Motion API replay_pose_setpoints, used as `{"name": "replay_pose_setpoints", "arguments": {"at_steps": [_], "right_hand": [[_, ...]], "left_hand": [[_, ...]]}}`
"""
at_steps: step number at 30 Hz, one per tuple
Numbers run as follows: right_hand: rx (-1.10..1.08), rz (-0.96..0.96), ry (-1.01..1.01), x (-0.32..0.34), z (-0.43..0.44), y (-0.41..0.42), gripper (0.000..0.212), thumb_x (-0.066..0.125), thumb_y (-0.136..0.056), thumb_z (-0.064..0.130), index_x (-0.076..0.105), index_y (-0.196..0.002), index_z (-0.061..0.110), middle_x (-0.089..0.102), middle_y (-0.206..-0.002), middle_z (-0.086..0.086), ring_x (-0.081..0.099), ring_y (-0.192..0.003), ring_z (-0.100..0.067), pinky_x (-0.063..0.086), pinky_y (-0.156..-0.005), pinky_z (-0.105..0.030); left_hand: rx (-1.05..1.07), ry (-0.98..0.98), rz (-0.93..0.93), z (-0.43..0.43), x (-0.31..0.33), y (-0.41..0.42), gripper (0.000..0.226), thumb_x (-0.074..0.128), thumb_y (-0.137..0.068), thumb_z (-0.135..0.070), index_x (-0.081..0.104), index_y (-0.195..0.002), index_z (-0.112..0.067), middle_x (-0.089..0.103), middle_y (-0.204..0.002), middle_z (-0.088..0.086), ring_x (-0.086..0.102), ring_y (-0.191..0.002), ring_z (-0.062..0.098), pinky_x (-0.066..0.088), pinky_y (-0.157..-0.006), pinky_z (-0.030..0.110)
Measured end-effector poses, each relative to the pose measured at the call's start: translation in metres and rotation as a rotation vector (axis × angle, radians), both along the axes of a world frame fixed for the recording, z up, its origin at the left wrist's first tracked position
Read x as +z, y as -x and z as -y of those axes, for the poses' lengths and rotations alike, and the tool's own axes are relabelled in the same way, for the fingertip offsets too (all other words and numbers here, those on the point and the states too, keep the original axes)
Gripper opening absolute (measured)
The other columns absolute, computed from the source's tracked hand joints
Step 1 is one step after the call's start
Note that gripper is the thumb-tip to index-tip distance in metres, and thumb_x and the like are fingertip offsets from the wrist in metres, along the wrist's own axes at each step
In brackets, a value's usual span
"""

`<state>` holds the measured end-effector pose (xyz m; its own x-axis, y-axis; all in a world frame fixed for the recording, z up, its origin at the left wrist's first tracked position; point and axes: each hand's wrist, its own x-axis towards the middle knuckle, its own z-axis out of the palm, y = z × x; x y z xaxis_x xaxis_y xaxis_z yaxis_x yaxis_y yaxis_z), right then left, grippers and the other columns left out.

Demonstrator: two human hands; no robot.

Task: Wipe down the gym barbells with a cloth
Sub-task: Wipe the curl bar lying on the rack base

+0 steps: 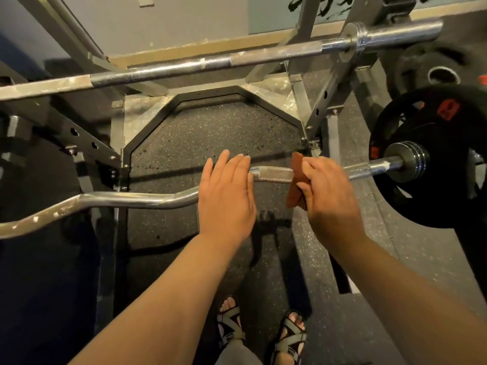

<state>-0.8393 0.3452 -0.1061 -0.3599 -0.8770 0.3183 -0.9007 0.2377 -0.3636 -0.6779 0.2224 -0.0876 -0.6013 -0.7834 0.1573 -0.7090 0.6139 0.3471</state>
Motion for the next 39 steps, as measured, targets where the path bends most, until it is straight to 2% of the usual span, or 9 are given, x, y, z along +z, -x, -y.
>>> {"name": "replay_pose_setpoints", "arguments": {"at_steps": [6,11,16,21,26,29,32,35,39], "right_hand": [[-0.176,0.313,-0.033,0.024,0.025,-0.025,0.032,0.036,-0.106,0.027,0.056,-0.121,0.007,0.055,-0.129,-0.01,0.039,-0.138,-0.028,0.03,-0.12,-0.054],[-0.027,0.06,-0.182,0.023,0.032,-0.024,0.047,0.036,-0.105,0.045,0.053,-0.125,0.006,0.054,-0.13,-0.012,0.044,-0.133,-0.031,0.025,-0.123,-0.05],[-0.1,0.194,-0.163,0.026,0.012,0.009,0.027,0.043,-0.106,0.037,0.051,-0.116,0.014,0.049,-0.115,0.0,0.046,-0.115,-0.021,0.043,-0.103,-0.042],[-0.288,0.341,-0.063,0.032,0.012,-0.001,0.021,0.041,-0.106,0.032,0.05,-0.114,0.015,0.044,-0.115,0.003,0.034,-0.126,-0.019,0.027,-0.122,-0.053],[-0.072,0.326,-0.09,0.024,0.018,-0.018,0.029,0.039,-0.102,0.023,0.052,-0.121,0.005,0.051,-0.13,-0.012,0.036,-0.133,-0.027,0.028,-0.119,-0.058],[-0.018,0.281,-0.184,0.026,0.0,0.015,0.031,0.04,-0.105,0.027,0.052,-0.127,0.009,0.05,-0.135,-0.008,0.038,-0.136,-0.024,0.026,-0.124,-0.046],[-0.179,0.354,-0.142,0.031,-0.007,0.026,0.021,0.042,-0.108,0.025,0.049,-0.125,0.014,0.043,-0.13,0.002,0.03,-0.136,-0.015,0.012,-0.119,-0.025],[-0.225,0.487,-0.145,0.038,0.014,-0.003,0.015,0.039,-0.108,0.025,0.048,-0.117,0.018,0.035,-0.121,0.009,0.027,-0.133,-0.008,0.017,-0.127,-0.042],[0.001,0.327,-0.181,0.033,0.019,-0.016,0.033,0.043,-0.105,0.029,0.05,-0.126,0.005,0.048,-0.136,-0.01,0.031,-0.139,-0.024,0.017,-0.126,-0.05]], "left_hand": [[0.152,-0.003,0.02,-0.01,0.002,0.018,0.058,0.017,-0.106,-0.038,0.058,-0.14,-0.016,0.056,-0.146,0.001,0.03,-0.151,0.023,0.01,-0.127,0.049],[0.177,0.018,0.022,-0.019,0.0,0.022,0.059,0.015,-0.106,-0.038,0.053,-0.145,-0.015,0.048,-0.154,0.005,0.022,-0.154,0.027,0.004,-0.128,0.049],[0.058,0.009,-0.017,-0.032,-0.001,0.031,0.049,0.025,-0.109,-0.032,0.049,-0.148,-0.014,0.047,-0.155,0.004,0.023,-0.154,0.026,0.005,-0.128,0.048],[0.113,0.029,-0.03,-0.032,-0.006,0.036,0.05,0.024,-0.109,-0.032,0.053,-0.145,-0.015,0.051,-0.151,0.002,0.028,-0.152,0.025,0.009,-0.127,0.048],[0.092,0.057,-0.011,-0.032,-0.009,0.035,0.049,0.024,-0.108,-0.032,0.052,-0.145,-0.015,0.051,-0.151,0.002,0.029,-0.151,0.026,0.013,-0.126,0.049],[0.062,0.069,0.007,-0.03,-0.01,0.03,0.046,0.028,-0.11,-0.031,0.05,-0.147,-0.016,0.049,-0.152,0.002,0.029,-0.151,0.026,0.014,-0.126,0.049],[0.086,0.056,0.001,-0.031,-0.008,0.033,0.047,0.027,-0.109,-0.032,0.051,-0.147,-0.017,0.049,-0.152,0.002,0.028,-0.152,0.026,0.012,-0.127,0.049],[0.13,0.054,-0.002,-0.036,-0.007,0.04,0.05,0.024,-0.108,-0.033,0.052,-0.145,-0.015,0.049,-0.153,0.003,0.026,-0.152,0.028,0.008,-0.127,0.051],[0.135,0.062,0.011,-0.037,-0.009,0.04,0.05,0.023,-0.108,-0.033,0.052,-0.144,-0.015,0.049,-0.152,0.003,0.026,-0.152,0.028,0.008,-0.127,0.051]]}}
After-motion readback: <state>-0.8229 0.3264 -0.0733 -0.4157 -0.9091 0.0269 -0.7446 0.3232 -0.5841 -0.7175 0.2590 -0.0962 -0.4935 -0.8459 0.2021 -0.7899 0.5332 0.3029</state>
